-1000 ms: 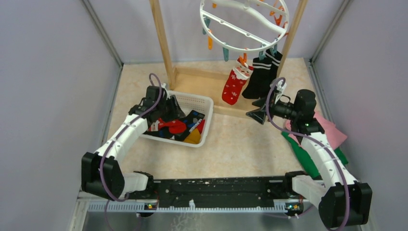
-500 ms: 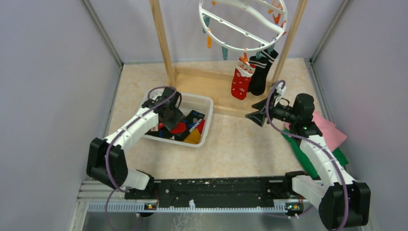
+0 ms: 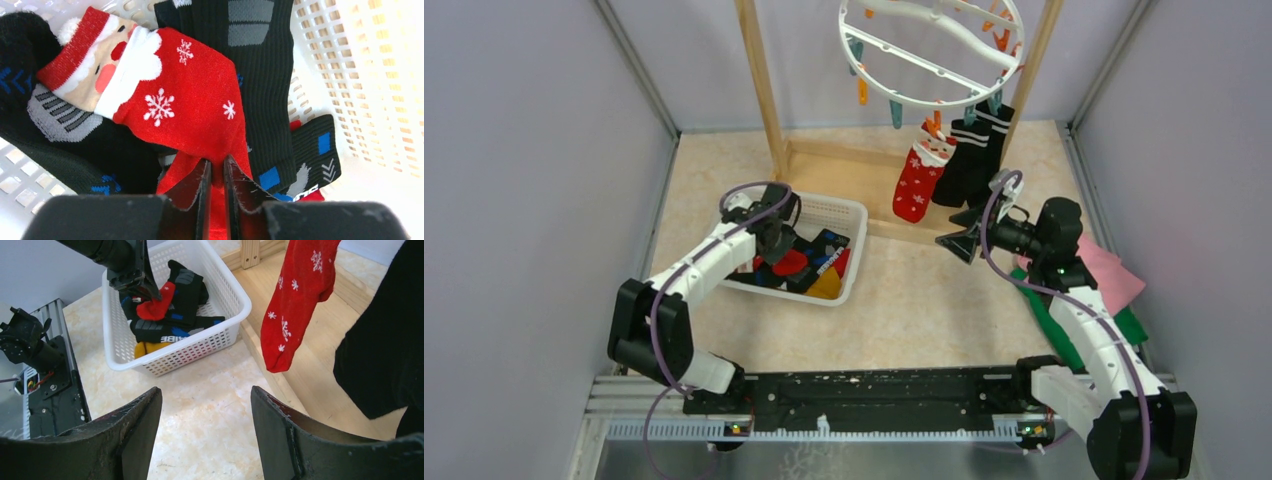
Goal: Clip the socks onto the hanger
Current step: Pick up the sock from the bin.
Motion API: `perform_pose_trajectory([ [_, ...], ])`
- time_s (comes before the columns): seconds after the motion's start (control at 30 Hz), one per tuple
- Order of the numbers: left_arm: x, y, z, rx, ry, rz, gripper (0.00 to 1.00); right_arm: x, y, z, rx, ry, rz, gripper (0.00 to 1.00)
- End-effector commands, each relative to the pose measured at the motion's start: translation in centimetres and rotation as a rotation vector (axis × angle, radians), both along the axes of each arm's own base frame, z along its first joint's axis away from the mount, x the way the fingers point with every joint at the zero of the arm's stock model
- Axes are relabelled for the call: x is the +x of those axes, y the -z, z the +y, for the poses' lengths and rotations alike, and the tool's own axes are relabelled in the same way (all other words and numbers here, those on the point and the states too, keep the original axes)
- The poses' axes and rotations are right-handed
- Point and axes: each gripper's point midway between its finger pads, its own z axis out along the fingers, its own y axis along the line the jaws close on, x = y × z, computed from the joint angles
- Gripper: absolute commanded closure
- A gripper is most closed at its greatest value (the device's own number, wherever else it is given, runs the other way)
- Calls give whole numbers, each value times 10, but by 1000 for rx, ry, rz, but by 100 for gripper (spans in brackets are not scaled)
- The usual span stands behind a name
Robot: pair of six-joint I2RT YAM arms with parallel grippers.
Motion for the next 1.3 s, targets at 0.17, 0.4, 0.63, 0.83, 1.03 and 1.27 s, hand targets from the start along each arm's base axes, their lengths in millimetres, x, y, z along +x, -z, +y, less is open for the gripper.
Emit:
perform_pose_trajectory([
  [0.17, 23, -35, -4, -79, 14, -180, 97, -5, -14, 3, 10, -13, -51, 35],
  [0.4, 18, -142, -57, -111, 646, -678, 100, -15, -22, 8, 9, -93, -89, 35],
  [0.63, -22, -199, -109, -107, 1175, -1012, 100, -30, -37, 19, 40, -209, -169, 34],
  [0.83, -77, -228, -169, -150, 1730, -1208, 100, -44, -60, 39, 66, -312, -221, 33],
  [1.03, -98, -229, -198, 86, 1988, -1343, 100, -13, -105, 42, 371, -103, 168, 30],
  [1.27, -115, -232, -216, 170, 2171, -1453, 100, -1, -84, 50, 505, -35, 654, 27],
])
